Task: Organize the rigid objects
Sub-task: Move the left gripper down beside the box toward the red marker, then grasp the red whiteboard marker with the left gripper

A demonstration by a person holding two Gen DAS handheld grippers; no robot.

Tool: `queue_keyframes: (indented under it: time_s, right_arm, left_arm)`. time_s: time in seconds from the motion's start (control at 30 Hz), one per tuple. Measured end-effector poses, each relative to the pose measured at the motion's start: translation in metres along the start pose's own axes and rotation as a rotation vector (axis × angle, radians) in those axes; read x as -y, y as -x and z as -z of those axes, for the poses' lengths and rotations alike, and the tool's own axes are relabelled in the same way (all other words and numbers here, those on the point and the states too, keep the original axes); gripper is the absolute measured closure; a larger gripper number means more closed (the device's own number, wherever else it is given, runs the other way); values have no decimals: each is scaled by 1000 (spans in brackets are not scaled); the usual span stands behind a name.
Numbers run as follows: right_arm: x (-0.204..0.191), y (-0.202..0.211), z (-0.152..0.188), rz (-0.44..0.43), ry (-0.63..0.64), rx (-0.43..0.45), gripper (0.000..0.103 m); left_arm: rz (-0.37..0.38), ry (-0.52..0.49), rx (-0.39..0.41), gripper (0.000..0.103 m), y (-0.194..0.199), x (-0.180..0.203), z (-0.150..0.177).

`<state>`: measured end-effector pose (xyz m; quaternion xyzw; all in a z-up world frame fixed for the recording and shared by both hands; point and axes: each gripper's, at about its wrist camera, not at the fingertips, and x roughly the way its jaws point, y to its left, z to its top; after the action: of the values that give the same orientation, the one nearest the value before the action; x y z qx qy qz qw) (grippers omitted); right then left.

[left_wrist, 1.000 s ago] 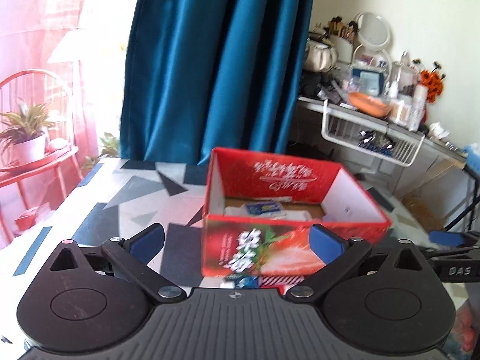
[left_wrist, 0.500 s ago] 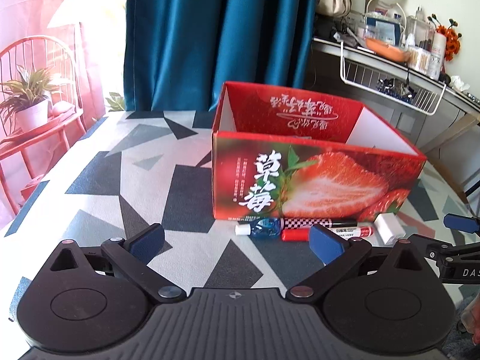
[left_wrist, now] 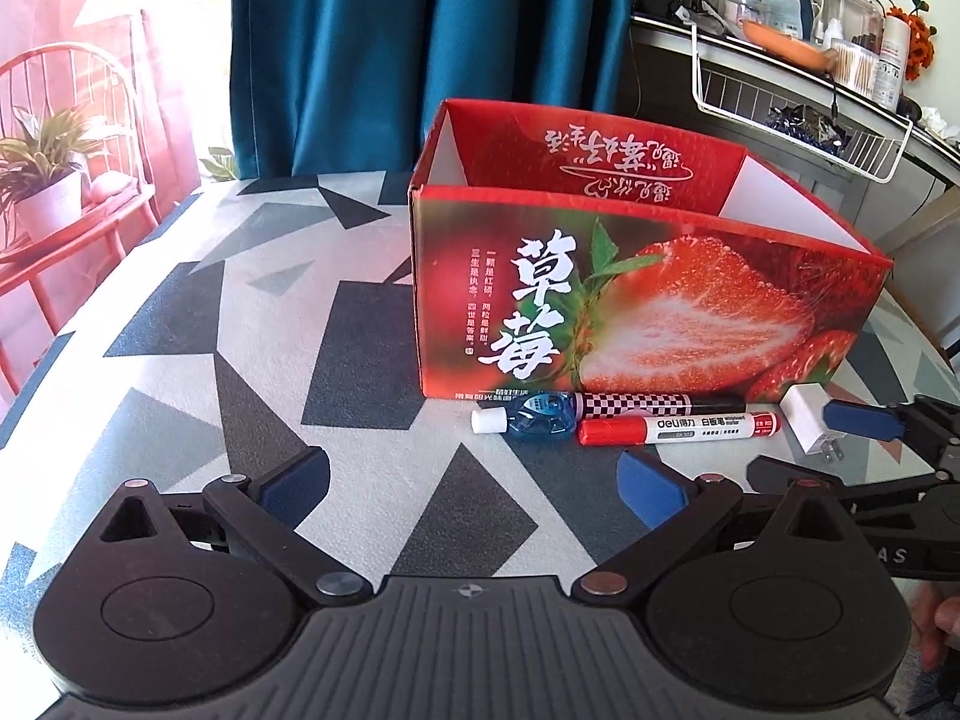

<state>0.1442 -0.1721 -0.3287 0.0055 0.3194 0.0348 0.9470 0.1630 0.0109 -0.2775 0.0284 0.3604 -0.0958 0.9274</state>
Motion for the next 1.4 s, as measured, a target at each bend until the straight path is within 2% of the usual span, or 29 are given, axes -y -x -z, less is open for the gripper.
queue_keyframes:
  time_s: [0.07,0.23,0.37,0.5,0.7,0.83,0.97,1.1,1.4]
  right_arm:
    - [1,-8,-1,-23,-24,-6,26]
    - [8,-25,-3,-70,-107,-36,33]
    - [10,-32,-2,-43,-104,-41,33]
    - [13,-34,0,-36,-106,-35,37]
    - [12,-36,4,-29,-69,-13,43]
    - [12,-37,6,-40,-57,-17,48]
    - [11,-39,7,-38,-48,-21,48]
    - [10,-39,8,-39,-47,-20,47]
    - [7,-39,8,-35,-40,-20,46]
  left_arm:
    - [3,6,-17,1,-5,-1,0]
    - [61,73,-69,12,-20,-10,0]
    - [100,94,-90,22,-34,-8,-3]
    - [167,91,-85,38,-46,0,-8]
    - [257,101,-68,51,-58,16,-12]
    - [292,90,-68,55,-62,24,-8]
    - [271,89,-69,55,-68,22,-10]
    - [289,76,-64,56,-69,26,-10]
    - [278,62,-56,56,-70,28,-6]
